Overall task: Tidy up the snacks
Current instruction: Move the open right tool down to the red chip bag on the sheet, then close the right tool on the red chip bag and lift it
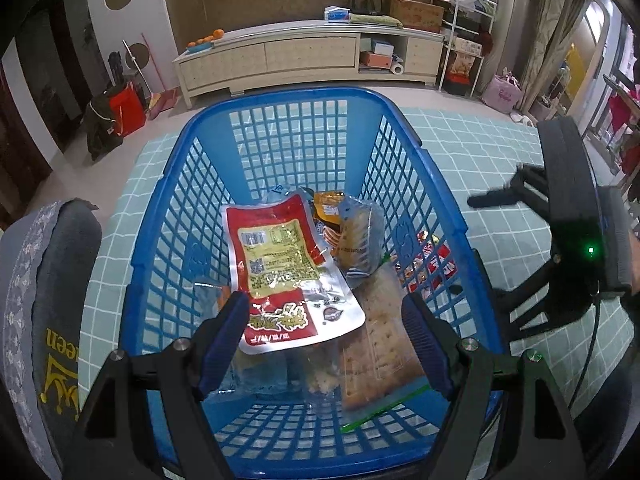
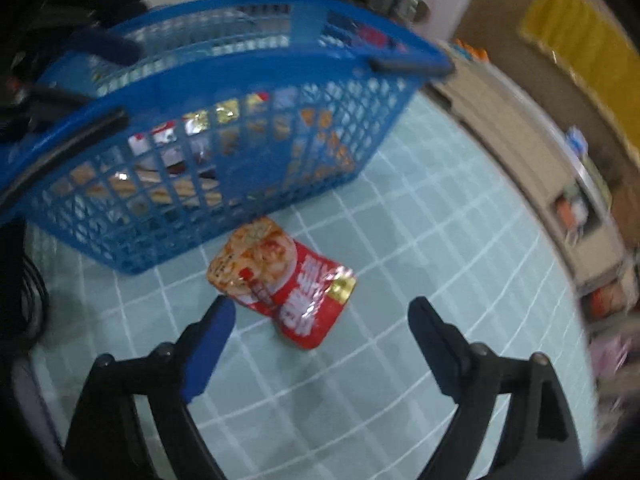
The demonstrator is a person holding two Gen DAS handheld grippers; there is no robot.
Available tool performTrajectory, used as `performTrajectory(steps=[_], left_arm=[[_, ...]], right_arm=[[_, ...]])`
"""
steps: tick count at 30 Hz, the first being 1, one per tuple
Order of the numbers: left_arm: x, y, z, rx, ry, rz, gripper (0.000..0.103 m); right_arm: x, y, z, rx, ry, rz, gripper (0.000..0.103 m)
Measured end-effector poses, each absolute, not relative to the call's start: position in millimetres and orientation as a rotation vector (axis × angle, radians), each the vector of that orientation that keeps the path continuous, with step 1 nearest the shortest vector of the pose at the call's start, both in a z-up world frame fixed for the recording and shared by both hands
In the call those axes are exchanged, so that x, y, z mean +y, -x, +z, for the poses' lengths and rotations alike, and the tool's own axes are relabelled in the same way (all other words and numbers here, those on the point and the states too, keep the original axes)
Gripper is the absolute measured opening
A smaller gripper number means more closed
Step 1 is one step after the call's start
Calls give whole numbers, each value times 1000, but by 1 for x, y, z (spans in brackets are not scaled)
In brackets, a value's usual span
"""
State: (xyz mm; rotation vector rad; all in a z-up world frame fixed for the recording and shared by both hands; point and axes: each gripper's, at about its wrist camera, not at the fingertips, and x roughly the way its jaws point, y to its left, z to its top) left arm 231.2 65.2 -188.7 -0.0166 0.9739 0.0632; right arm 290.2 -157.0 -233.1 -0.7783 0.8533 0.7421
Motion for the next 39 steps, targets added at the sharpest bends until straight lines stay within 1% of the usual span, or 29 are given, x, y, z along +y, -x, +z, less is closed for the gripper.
performTrajectory(steps=[7,11,13,14,15,17,18,19,20,21,22,27,31,34,39], left_arm=[[72,-232,-191,973,32,110,77],[76,-233,-193,976,54,122,77],[77,-234,-195,979,69,128,77],[78,-234,-195,977,77,131,77],[78,-233,-194,971,85,131,77],[79,-233,-194,971,99,125,77],[78,-233,-194,972,100,120,77],[77,-234,-194,971,96,118,77],[76,-234,-194,967,90,121,77],[74,-234,-194,966,84,123,77],[73,-234,-194,962,82,124,77],[70,-227,-191,951,53,122,77],[68,-221,-185,934,29,129,77],[68,-216,-178,919,33,119,77],[65,-204,-161,878,11,110,77]], right_arm=[[-129,-309,-261,886,966,912,91],[-117,-324,-265,931,954,1044,91],[-118,-329,-268,974,919,1123,82],[-119,-333,-269,1005,890,1146,80],[-120,-336,-269,1002,883,1160,76],[-121,-333,-266,998,887,1189,62],[-120,-329,-265,996,897,1204,50],[-118,-326,-263,1002,907,1207,43],[-117,-323,-262,1007,917,1206,38],[-116,-321,-261,1011,928,1204,30],[-116,-318,-261,1019,923,1202,27],[-121,-297,-263,1009,913,1125,21],[-134,-294,-253,1028,804,1051,16],[-140,-288,-236,1020,770,981,16],[-140,-262,-196,953,790,899,16]])
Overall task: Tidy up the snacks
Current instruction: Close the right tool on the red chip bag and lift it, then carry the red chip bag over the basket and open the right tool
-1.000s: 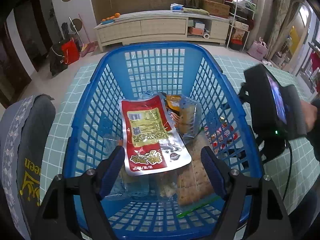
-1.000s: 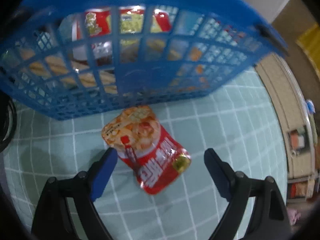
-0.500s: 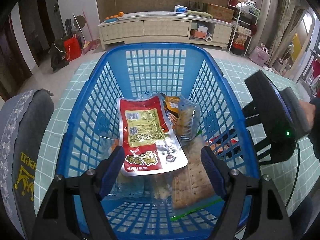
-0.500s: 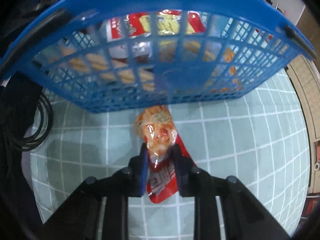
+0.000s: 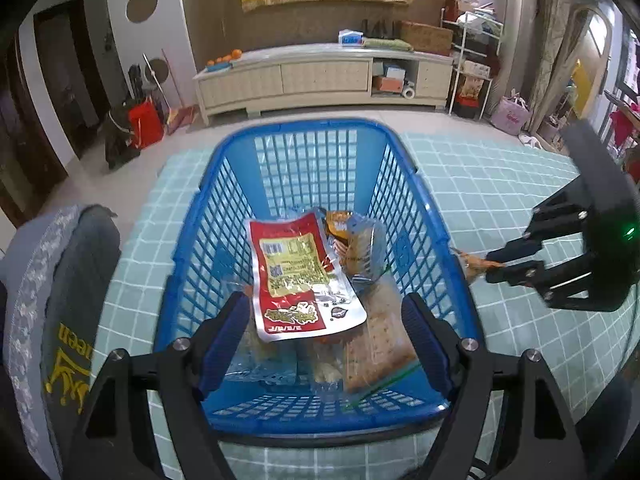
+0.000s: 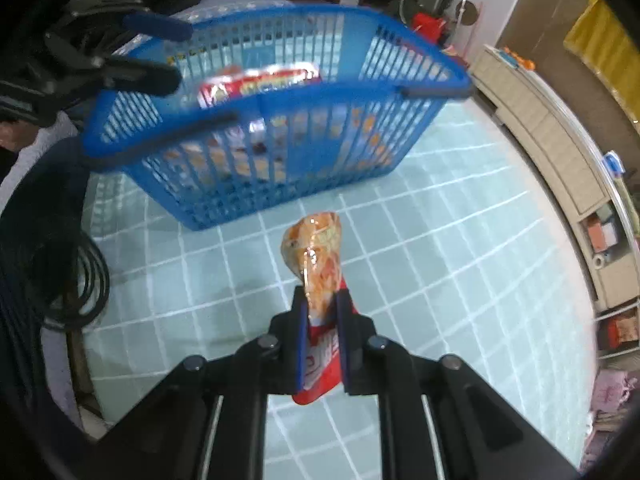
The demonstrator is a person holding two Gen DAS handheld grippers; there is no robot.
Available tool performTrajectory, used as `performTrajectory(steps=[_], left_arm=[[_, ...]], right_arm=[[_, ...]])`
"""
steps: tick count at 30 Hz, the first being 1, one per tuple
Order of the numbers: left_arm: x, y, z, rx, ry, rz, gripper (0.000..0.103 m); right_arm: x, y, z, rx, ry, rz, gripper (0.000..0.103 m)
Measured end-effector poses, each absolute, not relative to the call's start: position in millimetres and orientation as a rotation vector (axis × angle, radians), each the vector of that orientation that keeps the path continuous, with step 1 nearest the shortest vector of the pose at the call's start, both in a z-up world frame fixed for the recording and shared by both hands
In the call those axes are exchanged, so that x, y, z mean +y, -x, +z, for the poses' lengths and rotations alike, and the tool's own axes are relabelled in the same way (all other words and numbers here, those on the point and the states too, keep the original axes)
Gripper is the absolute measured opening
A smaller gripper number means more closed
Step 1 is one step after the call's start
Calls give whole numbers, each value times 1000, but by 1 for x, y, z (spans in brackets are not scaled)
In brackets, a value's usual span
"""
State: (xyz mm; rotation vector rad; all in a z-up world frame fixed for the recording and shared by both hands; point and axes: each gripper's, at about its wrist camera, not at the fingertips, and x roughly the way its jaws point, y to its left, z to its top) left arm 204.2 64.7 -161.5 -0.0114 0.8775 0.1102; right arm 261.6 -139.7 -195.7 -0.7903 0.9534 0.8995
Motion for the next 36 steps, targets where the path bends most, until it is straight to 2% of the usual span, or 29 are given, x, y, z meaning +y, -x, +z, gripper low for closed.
performTrajectory(steps=[11,18,36], left_arm=[[66,-173,-110,760,-51,56,77],[80,-163,-100,734,-51,39,77],[129,-189,-127,794,-7,8,77]], right_arm=[[-120,-221,-112,794,759,798,16],[-100,-209,-69,758,671,778,16],[-40,-246,-100,867,480,658,17]])
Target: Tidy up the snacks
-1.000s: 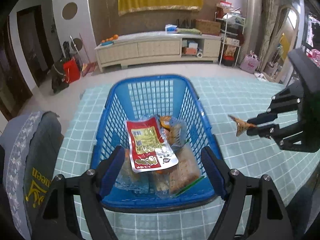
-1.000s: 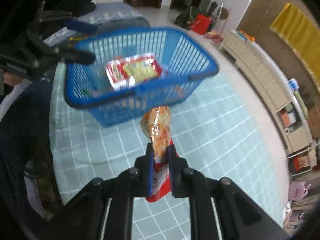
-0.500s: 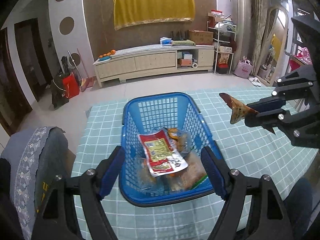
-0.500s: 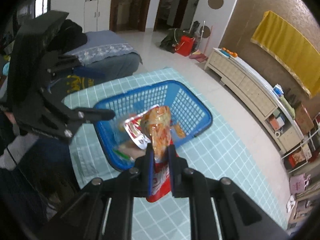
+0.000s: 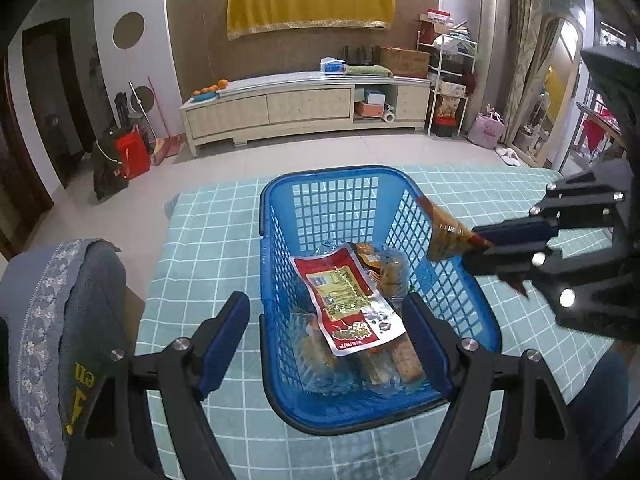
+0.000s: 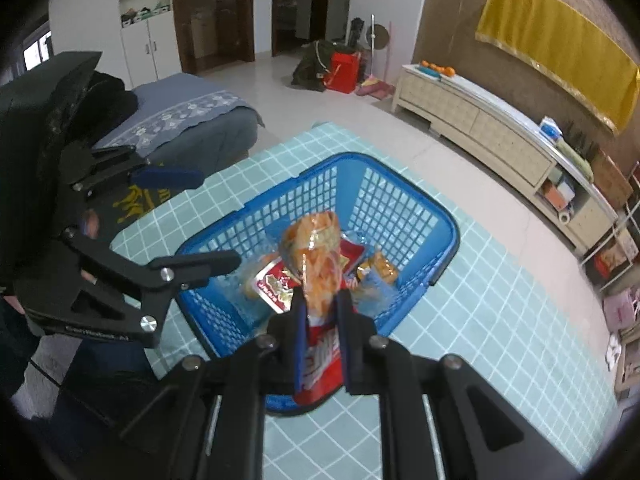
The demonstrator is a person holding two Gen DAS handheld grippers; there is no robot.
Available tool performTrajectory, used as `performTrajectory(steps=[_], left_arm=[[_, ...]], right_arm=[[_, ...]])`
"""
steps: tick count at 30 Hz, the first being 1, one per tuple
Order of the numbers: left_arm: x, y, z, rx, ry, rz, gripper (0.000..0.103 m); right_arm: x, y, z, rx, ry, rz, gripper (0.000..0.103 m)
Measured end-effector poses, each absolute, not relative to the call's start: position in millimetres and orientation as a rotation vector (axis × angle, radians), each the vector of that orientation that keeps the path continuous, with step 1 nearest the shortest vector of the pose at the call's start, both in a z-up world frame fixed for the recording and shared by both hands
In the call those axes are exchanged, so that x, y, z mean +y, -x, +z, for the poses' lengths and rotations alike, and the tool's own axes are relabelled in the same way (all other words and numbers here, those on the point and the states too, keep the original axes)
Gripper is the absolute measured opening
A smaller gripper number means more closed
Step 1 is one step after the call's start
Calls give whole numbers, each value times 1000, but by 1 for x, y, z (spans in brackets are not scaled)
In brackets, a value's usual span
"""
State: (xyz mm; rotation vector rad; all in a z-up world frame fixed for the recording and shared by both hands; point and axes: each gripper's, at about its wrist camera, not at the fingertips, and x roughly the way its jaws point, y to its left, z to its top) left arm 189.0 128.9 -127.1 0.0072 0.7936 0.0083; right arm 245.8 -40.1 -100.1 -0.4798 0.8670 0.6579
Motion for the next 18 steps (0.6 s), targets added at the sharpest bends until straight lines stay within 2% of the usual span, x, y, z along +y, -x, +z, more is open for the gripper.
performTrajectory(steps=[5,8,10,12,16,18], left_arm=[[135,-188,-134,787,-1,32,77],[136,-181,-133,758,4,37,77],[136,-176,-132,733,20,49,77],[134,-170,-131,720,33,51,77],[126,-155,-122,669,52,54,77],[122,-147,-116,641,57,55,84]], right_arm=[[-40,-257,-115,860,429,648,18],[-42,-257,-122,847,429,601,31],[-45,-253,-123,815,431,569,57],[-53,-246,-118,781,395,544,69],[-72,-233,-105,749,332,499,80],[-87,-219,-94,718,288,460,82]])
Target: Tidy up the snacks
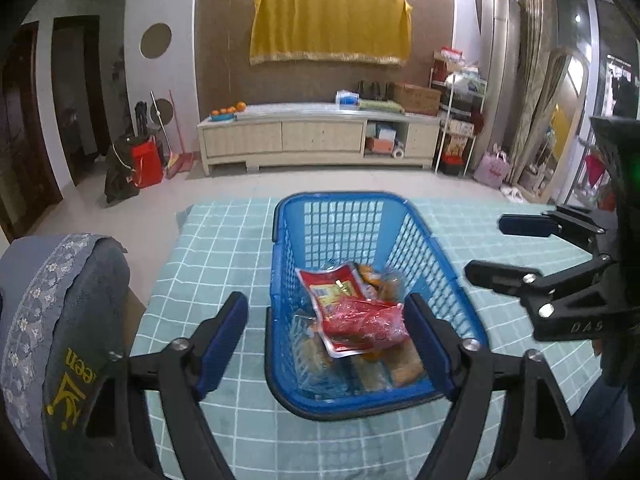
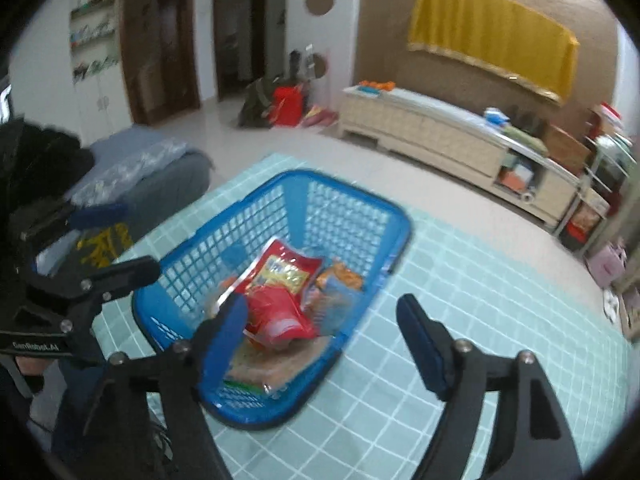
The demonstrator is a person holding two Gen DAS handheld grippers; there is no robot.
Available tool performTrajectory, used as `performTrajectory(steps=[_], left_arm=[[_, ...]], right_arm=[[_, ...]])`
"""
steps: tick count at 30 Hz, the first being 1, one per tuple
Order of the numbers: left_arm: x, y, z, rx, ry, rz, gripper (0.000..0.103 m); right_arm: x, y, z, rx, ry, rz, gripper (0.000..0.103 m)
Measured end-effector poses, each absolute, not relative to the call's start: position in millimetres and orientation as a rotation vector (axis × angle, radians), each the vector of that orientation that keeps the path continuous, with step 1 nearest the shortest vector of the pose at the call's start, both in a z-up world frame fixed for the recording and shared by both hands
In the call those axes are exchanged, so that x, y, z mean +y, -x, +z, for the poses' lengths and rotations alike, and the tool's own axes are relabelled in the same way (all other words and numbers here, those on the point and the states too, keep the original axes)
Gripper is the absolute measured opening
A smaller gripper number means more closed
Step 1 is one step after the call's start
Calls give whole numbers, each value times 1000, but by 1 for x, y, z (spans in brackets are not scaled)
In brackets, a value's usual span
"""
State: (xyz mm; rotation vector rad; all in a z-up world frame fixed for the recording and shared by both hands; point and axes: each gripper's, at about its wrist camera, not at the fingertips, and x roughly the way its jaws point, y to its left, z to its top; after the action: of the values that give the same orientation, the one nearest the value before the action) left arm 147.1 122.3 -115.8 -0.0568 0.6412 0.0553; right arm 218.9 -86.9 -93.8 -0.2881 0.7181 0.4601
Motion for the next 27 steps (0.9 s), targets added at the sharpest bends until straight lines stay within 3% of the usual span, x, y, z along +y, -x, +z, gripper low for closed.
performTrajectory(steps=[3,5,9,27], left_arm=[[108,-130,-102,595,66,43,87],[101,-123,-95,575,69,35,103],[78,-102,-78,533,57,9,103],[34,-40,-42,479,19,-28,103]], right_arm=[[-108,-195,-78,688,214,403,86],[-119,-179,-69,670,181,367,93],[-141,-139,-49,627,136,282,103],[-157,-45,-8,564,66,165,103]])
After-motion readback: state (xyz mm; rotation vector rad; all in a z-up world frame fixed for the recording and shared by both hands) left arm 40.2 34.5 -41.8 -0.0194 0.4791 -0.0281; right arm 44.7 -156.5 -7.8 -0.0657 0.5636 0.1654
